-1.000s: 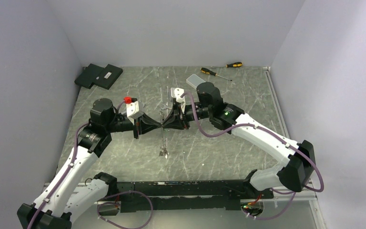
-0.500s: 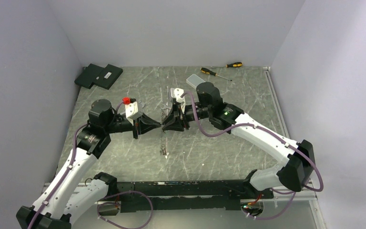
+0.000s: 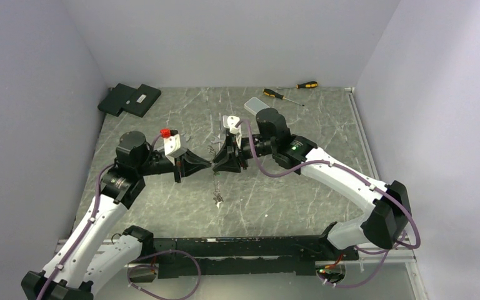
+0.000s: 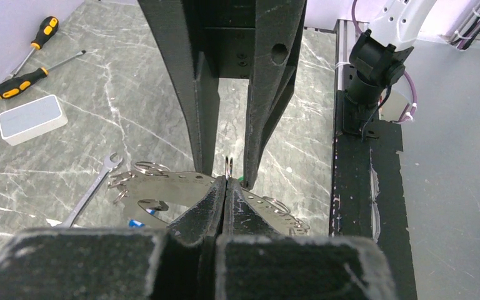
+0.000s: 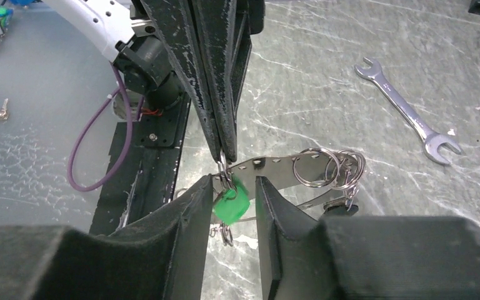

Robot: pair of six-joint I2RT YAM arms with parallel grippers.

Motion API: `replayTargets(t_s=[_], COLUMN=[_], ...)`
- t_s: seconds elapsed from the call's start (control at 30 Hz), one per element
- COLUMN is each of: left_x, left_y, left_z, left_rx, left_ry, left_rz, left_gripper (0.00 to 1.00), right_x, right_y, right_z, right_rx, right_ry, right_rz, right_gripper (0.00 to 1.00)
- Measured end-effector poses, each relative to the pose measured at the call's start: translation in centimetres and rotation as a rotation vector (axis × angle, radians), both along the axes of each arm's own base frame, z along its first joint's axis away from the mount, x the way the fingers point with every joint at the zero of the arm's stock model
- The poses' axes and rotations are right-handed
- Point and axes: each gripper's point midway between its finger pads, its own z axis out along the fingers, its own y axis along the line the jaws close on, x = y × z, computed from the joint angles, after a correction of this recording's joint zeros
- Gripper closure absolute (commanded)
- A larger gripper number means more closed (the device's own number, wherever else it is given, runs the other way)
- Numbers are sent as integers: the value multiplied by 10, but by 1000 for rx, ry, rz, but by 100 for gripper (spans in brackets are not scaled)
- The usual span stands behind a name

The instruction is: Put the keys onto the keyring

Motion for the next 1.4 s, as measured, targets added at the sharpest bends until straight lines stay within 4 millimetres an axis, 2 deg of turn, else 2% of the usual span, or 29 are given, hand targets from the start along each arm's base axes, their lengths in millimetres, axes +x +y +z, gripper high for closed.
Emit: replayTargets(t_s=[0.1, 0.3, 0.53, 1.17, 1.23, 1.4], left_x=[-1, -2, -2, -2, -2, -2], left_y=[0, 1, 1, 1, 1, 1], left_z=[1, 3, 3, 3, 3, 3], left_rx=[-2, -5, -5, -7, -7, -7], left_ry=[-6, -13, -13, -3, -2, -3], left_rz=[0, 0, 0, 1, 1, 3], left_gripper=[100, 100, 100, 100, 100, 100], right_x=[2, 3, 5, 1, 1, 1], right_y=[-1, -3, -2, 0, 0, 0], right_z=[-3, -8, -6, 0, 0, 0], right_rx=[-2, -10, 0, 21, 21, 22], right_ry=[1, 10, 8, 17, 18, 20], right_rz=[-6, -13, -17, 4, 3, 6], right_gripper=[62, 68, 62, 68, 72, 92])
